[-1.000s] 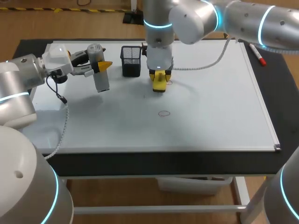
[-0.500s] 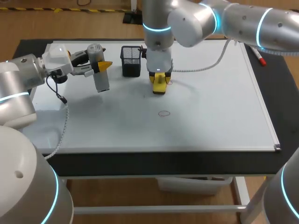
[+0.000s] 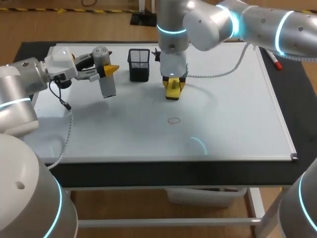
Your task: Pick up the inspection probe, press it on each red-marked spot on the whiteboard one by one, put down the probe, pick up the eraser, and wipe off all the red marks.
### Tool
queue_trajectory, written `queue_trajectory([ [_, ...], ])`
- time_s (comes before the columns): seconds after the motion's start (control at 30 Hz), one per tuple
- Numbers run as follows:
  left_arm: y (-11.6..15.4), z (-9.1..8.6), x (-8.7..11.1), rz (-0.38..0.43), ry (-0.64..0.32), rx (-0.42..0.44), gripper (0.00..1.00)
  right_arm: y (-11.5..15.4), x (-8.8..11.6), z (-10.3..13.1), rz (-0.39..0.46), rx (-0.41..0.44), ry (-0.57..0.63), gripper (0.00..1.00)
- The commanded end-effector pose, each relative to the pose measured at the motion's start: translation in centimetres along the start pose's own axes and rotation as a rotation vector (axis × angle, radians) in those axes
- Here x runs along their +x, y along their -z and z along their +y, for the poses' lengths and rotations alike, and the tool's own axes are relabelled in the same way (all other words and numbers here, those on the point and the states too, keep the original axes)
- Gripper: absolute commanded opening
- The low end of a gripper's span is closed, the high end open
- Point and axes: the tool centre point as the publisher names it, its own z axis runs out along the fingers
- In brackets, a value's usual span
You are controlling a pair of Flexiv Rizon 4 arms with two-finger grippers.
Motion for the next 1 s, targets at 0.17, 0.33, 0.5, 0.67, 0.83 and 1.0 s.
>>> queue_trajectory([
  [0.17,0.0,-0.1,0.0,-0.002,-0.001,0.001,0.00,-0.2,1.8,-0.4,0.002,0.007,-0.026,0.00],
  [0.33,0.0,-0.1,0.0,-0.002,-0.001,0.001,0.00,-0.3,3.0,-0.7,0.006,0.006,-0.055,0.00],
  [0.5,0.0,-0.1,0.0,-0.002,-0.001,0.001,0.00,-0.4,4.0,-1.0,0.009,0.005,-0.079,0.00],
  [0.67,0.0,-0.1,0.0,-0.002,-0.001,0.001,0.00,-0.1,5.1,-1.4,0.006,0.009,-0.105,0.00],
  [0.83,0.0,-0.1,0.0,-0.002,-0.001,0.001,0.00,1.1,6.0,-1.9,-0.019,0.013,-0.126,0.00],
  [1.0,0.0,-0.1,0.0,-0.002,-0.001,0.001,0.00,2.1,6.3,-2.4,-0.019,0.020,-0.133,0.00],
])
